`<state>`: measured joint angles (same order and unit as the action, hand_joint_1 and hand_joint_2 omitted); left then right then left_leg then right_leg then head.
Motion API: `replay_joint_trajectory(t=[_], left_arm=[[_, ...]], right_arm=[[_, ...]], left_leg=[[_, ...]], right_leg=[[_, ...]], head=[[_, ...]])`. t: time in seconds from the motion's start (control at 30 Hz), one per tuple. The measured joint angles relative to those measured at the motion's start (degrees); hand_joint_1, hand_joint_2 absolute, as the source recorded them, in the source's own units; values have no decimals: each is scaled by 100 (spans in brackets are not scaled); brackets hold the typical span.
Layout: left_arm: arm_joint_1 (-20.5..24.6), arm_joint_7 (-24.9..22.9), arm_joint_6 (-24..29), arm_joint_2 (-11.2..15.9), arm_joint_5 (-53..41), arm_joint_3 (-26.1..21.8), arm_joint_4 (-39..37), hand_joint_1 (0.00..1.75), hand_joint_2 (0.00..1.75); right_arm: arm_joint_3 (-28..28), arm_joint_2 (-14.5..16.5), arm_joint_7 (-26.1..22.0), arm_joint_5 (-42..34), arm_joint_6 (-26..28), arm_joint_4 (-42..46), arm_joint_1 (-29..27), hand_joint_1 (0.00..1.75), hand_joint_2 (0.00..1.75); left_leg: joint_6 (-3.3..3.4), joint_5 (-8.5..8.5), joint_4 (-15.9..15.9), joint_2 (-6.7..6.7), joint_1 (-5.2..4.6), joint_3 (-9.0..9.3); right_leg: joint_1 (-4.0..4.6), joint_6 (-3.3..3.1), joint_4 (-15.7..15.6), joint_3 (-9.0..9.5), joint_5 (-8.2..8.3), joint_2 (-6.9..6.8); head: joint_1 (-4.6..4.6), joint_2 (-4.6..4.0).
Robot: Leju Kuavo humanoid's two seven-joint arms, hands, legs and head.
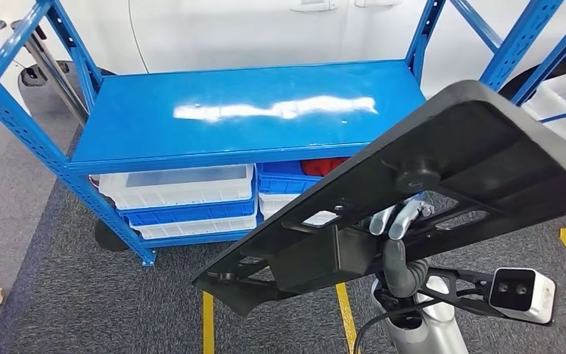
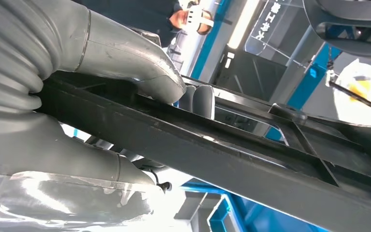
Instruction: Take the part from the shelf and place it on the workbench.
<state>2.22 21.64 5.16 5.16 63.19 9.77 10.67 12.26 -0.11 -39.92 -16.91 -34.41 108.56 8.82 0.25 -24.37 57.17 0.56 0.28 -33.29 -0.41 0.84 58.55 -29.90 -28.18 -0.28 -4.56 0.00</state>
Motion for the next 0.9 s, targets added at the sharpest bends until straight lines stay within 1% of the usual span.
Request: replay_joint_trajectory(t=[0.03,0.1,0.13,0.17,0.2,0.23,0.27,0.3,0.33,0.37,0.4,0.43,0.47,0.5,0.53,0.57,0.6,0.63,0.67,0.7,0.77,0.8,0.83,0.87,0.9], left_arm=[[1,-12,2,0,0,0,0,0,175],[2,-27,5,2,0,0,0,0,175],[1,-32,6,4,0,0,0,0,175],[0,-33,6,6,0,0,0,0,175],[-2,-34,6,9,0,0,0,0,175],[-4,-37,7,11,0,0,0,0,175],[-8,-40,8,14,0,0,0,0,175],[-13,-46,9,16,0,0,0,0,175],[-18,-52,10,18,0,0,0,0,175],[-19,-57,9,25,1,0,0,0,175],[-17,-61,7,36,1,0,0,0,175],[-13,-67,1,54,1,0,0,0,175],[-15,-75,-8,70,0,1,0,0,175],[-19,-86,-21,84,0,1,0,0,175],[-22,-103,-35,96,0,2,0,0,175],[-22,-124,-51,102,0,2,0,0,175],[-16,-148,-67,104,1,2,0,0,175],[-7,-173,-80,104,1,2,0,0,175],[2,-196,-91,100,1,2,0,0,175],[9,-217,-98,91,1,2,0,0,175],[17,-252,-103,68,0,2,0,0,175],[18,-269,-100,50,0,2,0,0,175],[20,-283,-95,29,0,2,0,0,175],[22,-294,-89,4,0,2,0,0,175],[26,-303,-81,-22,0,2,0,0,175]], right_arm=[[0,1,-1,28,-23,6,-3,175,175],[0,2,-1,62,-54,19,-12,175,175],[0,3,-1,67,-60,27,-13,175,175],[0,7,-1,68,-61,34,-13,175,175],[0,11,-1,69,-63,39,-14,175,175],[0,15,-1,70,-67,42,-18,175,175],[-1,19,0,71,-76,42,-24,175,175],[-2,20,1,72,-92,42,-33,175,175],[-4,21,1,73,-116,42,-43,175,175],[-10,22,1,74,-143,46,-55,175,175],[-21,26,1,78,-169,58,-68,175,175],[-36,32,0,84,-186,74,-77,175,175],[-49,38,-1,96,-189,96,-82,175,175],[-59,45,-1,114,-182,120,-85,175,175],[-64,50,-1,129,-168,138,-85,175,175],[-66,53,-1,144,-151,156,-86,175,175],[-66,55,-1,156,-133,174,-88,175,175],[-66,54,-1,164,-113,191,-86,175,175],[-66,52,-2,174,-91,210,-79,175,175],[-65,48,-2,185,-70,225,-70,175,175],[-64,27,-2,208,-49,236,-55,175,175],[-63,10,-1,225,-53,235,-54,175,175],[-64,-7,-1,247,-64,235,-54,175,175],[-64,-20,-1,277,-80,237,-53,175,175],[-65,-28,-1,314,-99,243,-50,175,175]], left_leg=[[-34,20,5,1,-5,-14],[-102,35,18,3,-2,-30],[-134,-27,88,1,4,-65],[-163,-162,272,-2,11,-145],[-190,-362,585,-5,23,-276],[-213,-580,988,-7,27,-442],[-230,-751,1389,-7,31,-603],[-239,-821,1658,-7,33,-703],[-239,-774,1712,-6,33,-701],[-230,-623,1527,-10,34,-588],[-210,-417,1147,-40,34,-383],[-180,-266,727,-118,37,-147],[-153,-170,377,-197,38,40],[-129,-141,149,-261,35,157],[-108,-168,60,-289,29,200],[-93,-168,24,-257,24,197],[-66,-160,-12,-206,40,199],[-35,-147,-41,-158,57,202],[-4,-130,-69,-108,77,205],[22,-117,-88,-59,90,206],[45,-116,-85,32,83,195],[48,-120,-78,80,81,191],[47,-126,-69,126,81,190],[42,-134,-59,170,81,193],[31,-147,-47,211,82,201]], right_leg=[[17,-35,-97,39,-19,5],[6,-119,-132,10,17,8],[-2,-164,-150,0,44,6],[-11,-205,-168,-10,71,2],[-8,-236,-175,-25,92,-3],[2,-254,-171,-47,105,-5],[11,-266,-163,-68,114,-5],[19,-271,-152,-84,119,-5],[25,-272,-140,-93,121,-3],[29,-270,-128,-97,119,10],[32,-263,-117,-97,115,30],[33,-251,-107,-106,110,50],[35,-229,-97,-121,112,77],[32,-203,-90,-139,119,102],[28,-174,-88,-160,133,130],[28,-141,-90,-172,150,168],[26,-109,-82,-185,148,199],[30,-77,-35,-215,111,203],[32,-46,103,-286,15,187],[25,-18,362,-412,-139,156],[2,27,1130,-788,-491,105],[-11,44,1433,-939,-571,94],[-23,56,1546,-1002,-542,81],[-33,62,1411,-945,-397,60],[-41,62,1069,-784,-181,11]], head=[[1,0],[0,0],[0,0],[-1,0],[-1,0],[-1,0],[-1,0],[-1,0],[-1,0],[-1,0],[-1,0],[-1,0],[0,0],[0,0],[-1,0],[-1,0],[-1,0],[-1,0],[0,0],[0,0],[-1,0],[-1,0],[-1,0],[-1,0],[-1,0]])
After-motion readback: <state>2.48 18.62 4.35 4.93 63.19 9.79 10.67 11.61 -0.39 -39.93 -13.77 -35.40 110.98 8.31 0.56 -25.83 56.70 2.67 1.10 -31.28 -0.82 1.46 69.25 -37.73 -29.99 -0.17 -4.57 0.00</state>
